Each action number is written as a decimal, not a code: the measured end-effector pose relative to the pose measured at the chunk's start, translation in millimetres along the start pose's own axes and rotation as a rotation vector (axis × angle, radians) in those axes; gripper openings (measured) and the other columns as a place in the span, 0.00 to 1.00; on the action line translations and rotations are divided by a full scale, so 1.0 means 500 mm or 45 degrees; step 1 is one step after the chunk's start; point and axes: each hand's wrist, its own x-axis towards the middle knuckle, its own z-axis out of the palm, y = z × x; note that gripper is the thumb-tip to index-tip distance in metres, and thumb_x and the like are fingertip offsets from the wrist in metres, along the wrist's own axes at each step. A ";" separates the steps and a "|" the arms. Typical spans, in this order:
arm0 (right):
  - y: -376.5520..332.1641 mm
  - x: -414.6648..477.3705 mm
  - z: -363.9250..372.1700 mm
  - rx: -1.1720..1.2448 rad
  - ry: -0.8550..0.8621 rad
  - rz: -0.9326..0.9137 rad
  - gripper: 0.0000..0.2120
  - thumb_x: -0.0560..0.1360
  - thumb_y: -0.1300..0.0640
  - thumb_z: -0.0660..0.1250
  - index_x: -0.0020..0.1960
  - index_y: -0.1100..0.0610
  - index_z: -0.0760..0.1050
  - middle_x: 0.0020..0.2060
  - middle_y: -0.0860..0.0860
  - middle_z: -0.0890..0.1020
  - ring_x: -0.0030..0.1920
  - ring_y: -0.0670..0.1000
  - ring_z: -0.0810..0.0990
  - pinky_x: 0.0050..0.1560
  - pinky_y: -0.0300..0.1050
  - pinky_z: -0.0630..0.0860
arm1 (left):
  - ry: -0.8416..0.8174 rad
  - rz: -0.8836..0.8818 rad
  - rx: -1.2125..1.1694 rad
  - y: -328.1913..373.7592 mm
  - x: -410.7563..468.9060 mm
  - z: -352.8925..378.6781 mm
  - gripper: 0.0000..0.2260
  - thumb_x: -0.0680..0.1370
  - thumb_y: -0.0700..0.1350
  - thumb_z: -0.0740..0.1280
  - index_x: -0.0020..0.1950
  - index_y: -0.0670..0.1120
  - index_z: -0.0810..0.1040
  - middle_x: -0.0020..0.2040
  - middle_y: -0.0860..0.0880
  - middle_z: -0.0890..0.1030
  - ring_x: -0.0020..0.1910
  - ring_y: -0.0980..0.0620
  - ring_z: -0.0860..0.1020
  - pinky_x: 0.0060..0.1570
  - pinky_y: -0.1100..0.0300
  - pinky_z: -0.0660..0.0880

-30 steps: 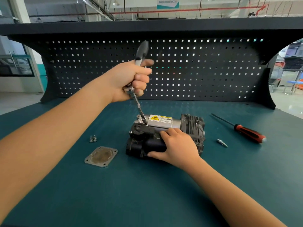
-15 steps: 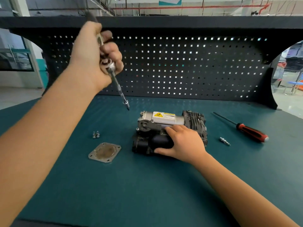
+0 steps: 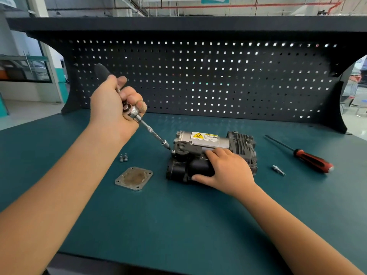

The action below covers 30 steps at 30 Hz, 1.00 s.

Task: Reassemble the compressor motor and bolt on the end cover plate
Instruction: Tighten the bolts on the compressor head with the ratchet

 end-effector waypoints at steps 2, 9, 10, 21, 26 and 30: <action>0.000 0.000 0.000 0.000 -0.006 -0.002 0.39 0.68 0.27 0.56 0.70 0.52 0.65 0.59 0.48 0.75 0.62 0.50 0.71 0.56 0.43 0.69 | -0.004 -0.014 0.007 -0.002 -0.002 0.005 0.11 0.83 0.46 0.52 0.45 0.45 0.69 0.21 0.55 0.63 0.18 0.59 0.63 0.20 0.68 0.64; -0.001 -0.001 -0.002 0.000 -0.030 0.004 0.39 0.68 0.27 0.56 0.70 0.52 0.65 0.59 0.48 0.75 0.62 0.50 0.71 0.56 0.43 0.69 | 0.019 -0.046 0.002 -0.010 -0.004 0.007 0.11 0.83 0.46 0.52 0.44 0.45 0.69 0.21 0.55 0.63 0.17 0.60 0.63 0.20 0.69 0.64; -0.001 -0.001 -0.003 0.000 -0.032 0.006 0.39 0.68 0.27 0.56 0.69 0.52 0.66 0.59 0.48 0.75 0.62 0.50 0.71 0.56 0.43 0.68 | 0.026 -0.038 0.021 -0.013 -0.004 0.006 0.11 0.83 0.46 0.52 0.45 0.45 0.69 0.21 0.55 0.63 0.17 0.59 0.63 0.20 0.69 0.64; -0.001 -0.001 -0.005 0.024 -0.039 0.004 0.38 0.68 0.27 0.57 0.67 0.53 0.68 0.58 0.49 0.75 0.61 0.51 0.72 0.56 0.43 0.69 | 0.002 0.005 0.092 -0.008 -0.005 0.019 0.10 0.83 0.46 0.52 0.46 0.46 0.69 0.21 0.55 0.62 0.18 0.59 0.63 0.20 0.69 0.64; -0.002 -0.001 -0.005 0.027 -0.042 0.013 0.37 0.68 0.27 0.57 0.68 0.52 0.67 0.57 0.49 0.75 0.60 0.51 0.71 0.55 0.43 0.68 | 0.035 -0.008 0.092 -0.007 -0.002 0.018 0.11 0.83 0.46 0.52 0.44 0.46 0.69 0.21 0.55 0.62 0.18 0.60 0.62 0.20 0.69 0.63; -0.003 0.000 -0.005 0.031 -0.035 0.014 0.37 0.68 0.28 0.57 0.68 0.52 0.67 0.57 0.49 0.75 0.60 0.51 0.72 0.55 0.43 0.69 | 0.082 -0.019 0.093 -0.008 0.006 0.025 0.11 0.83 0.46 0.53 0.43 0.45 0.68 0.20 0.55 0.63 0.17 0.59 0.64 0.21 0.70 0.64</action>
